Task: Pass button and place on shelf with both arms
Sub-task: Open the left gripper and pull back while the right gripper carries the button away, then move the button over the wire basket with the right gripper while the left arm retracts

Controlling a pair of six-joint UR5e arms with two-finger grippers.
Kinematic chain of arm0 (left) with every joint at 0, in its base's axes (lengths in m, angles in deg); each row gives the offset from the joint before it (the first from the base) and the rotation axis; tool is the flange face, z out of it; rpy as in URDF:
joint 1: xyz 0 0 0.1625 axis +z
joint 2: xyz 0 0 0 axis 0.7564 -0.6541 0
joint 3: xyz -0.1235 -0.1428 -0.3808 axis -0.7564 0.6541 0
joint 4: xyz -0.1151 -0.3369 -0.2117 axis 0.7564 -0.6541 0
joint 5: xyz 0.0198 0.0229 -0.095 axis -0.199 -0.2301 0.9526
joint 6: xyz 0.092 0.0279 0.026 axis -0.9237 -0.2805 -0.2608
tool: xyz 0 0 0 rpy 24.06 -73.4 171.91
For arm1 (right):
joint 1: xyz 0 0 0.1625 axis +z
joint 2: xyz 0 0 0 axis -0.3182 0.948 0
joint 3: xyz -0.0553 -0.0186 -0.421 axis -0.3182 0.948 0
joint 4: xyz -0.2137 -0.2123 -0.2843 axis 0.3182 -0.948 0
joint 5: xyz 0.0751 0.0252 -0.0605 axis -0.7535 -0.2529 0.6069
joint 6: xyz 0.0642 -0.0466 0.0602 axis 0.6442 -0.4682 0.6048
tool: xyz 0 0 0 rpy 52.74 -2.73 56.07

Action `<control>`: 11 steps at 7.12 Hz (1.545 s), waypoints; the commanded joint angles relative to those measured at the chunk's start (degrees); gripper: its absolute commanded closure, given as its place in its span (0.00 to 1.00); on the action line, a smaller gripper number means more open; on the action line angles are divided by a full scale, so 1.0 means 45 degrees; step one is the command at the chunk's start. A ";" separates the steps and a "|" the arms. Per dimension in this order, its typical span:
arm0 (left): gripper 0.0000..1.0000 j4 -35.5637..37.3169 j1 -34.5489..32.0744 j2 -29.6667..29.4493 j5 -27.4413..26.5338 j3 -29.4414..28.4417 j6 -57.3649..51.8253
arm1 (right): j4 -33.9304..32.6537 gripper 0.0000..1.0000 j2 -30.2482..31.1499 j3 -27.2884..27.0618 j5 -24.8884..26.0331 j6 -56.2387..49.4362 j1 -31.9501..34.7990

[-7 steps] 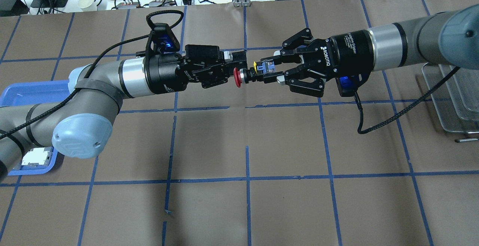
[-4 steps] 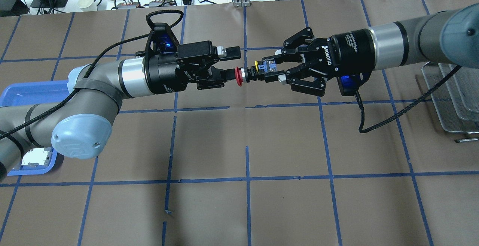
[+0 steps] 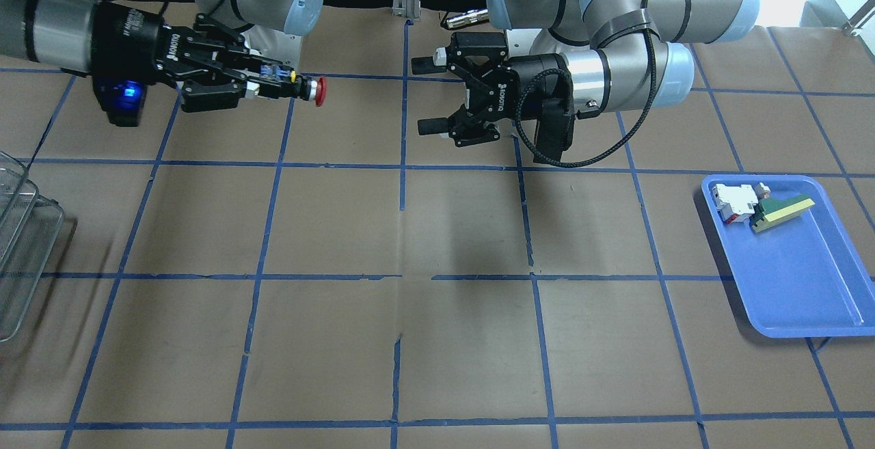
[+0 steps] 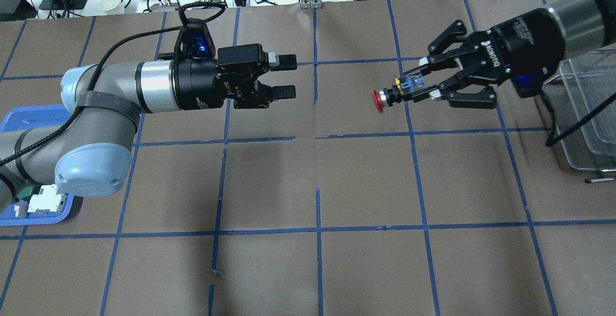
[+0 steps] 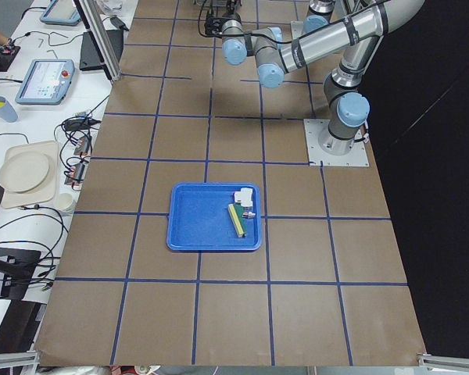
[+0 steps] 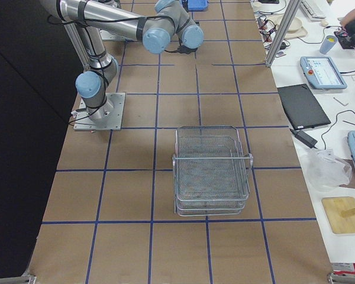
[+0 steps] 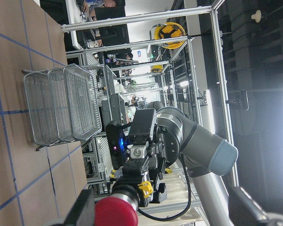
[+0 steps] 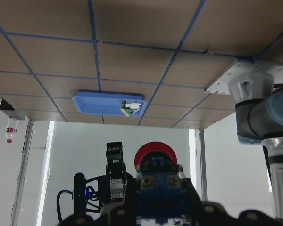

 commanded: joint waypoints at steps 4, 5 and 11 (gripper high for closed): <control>0.00 0.1087 0.0678 0.0382 -1.0495 -0.0841 0.2011 | -0.4897 0.98 -0.0056 0.1908 1.0987 -0.9200 -0.1891; 0.00 -0.0624 0.0581 0.0772 -1.2857 -0.1619 0.1934 | -0.6674 0.98 -0.0191 0.1772 1.2321 -1.1393 -0.2010; 0.00 -0.8141 -0.1606 -0.0162 -1.9081 -0.8290 0.1855 | -1.1867 0.97 -0.3433 0.1653 1.2317 -1.3329 -0.2771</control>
